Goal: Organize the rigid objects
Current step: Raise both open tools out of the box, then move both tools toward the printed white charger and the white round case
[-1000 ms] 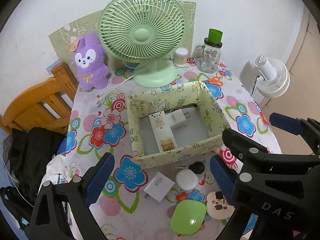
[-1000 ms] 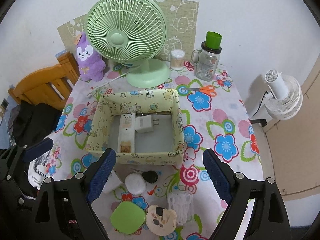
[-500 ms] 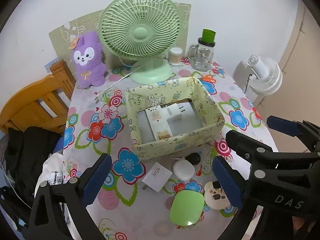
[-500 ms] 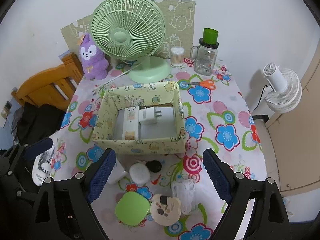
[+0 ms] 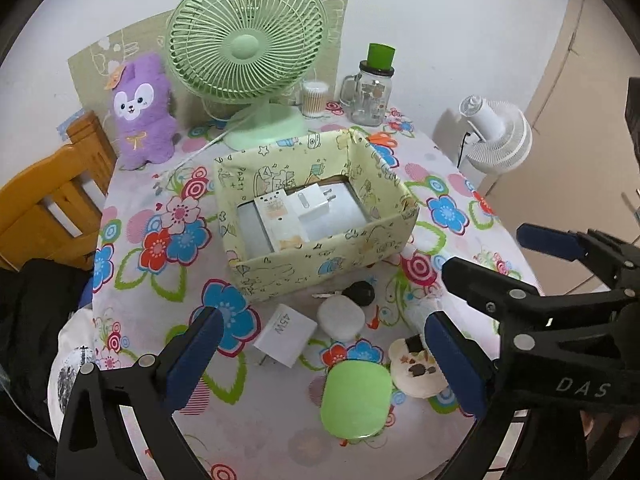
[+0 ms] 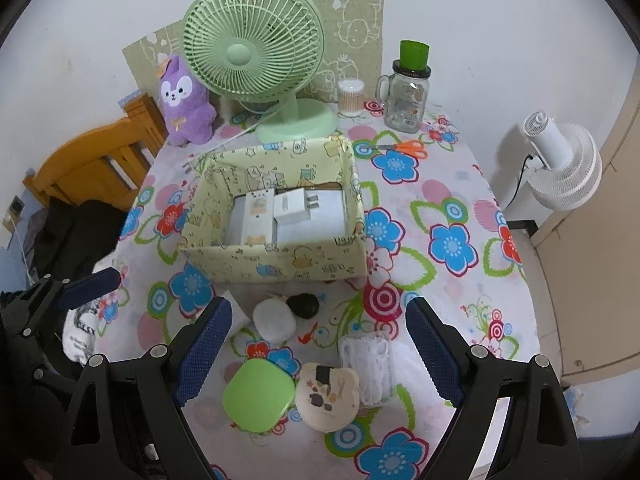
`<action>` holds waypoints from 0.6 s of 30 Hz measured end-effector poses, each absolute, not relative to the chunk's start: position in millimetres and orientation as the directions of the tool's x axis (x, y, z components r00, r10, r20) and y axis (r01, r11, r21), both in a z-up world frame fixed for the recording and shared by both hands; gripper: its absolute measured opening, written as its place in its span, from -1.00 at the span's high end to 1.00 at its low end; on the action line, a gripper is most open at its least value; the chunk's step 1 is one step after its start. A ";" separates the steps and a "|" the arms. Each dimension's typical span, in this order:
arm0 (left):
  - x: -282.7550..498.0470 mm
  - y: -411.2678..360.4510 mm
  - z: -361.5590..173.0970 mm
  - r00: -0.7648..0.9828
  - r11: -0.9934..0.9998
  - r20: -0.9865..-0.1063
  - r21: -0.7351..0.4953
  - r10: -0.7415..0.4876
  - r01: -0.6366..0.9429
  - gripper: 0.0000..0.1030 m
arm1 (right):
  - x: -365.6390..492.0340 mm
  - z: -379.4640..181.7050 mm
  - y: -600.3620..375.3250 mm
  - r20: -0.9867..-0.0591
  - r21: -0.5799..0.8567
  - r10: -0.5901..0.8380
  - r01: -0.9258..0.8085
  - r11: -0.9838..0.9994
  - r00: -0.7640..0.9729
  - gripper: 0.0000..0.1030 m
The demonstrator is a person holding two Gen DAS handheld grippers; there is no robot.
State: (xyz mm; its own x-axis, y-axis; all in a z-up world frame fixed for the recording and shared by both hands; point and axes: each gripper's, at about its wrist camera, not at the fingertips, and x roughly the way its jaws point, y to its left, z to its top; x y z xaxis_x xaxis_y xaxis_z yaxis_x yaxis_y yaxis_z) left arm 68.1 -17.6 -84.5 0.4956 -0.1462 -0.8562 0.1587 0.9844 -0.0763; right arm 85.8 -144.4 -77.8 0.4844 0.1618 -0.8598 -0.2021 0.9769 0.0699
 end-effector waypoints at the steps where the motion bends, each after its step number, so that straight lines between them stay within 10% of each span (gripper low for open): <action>1: 67.7 -18.0 -87.1 0.494 0.985 -0.858 -0.068 -0.140 0.162 -0.97 | 84.6 -79.8 -143.8 -0.860 0.065 0.159 -0.206 0.976 0.485 -0.76; 18: 70.7 -6.9 -139.4 0.432 0.982 -0.896 -0.021 -0.100 0.186 -0.94 | 84.4 -134.0 -130.8 -0.897 0.073 0.169 -0.240 0.968 0.409 -0.76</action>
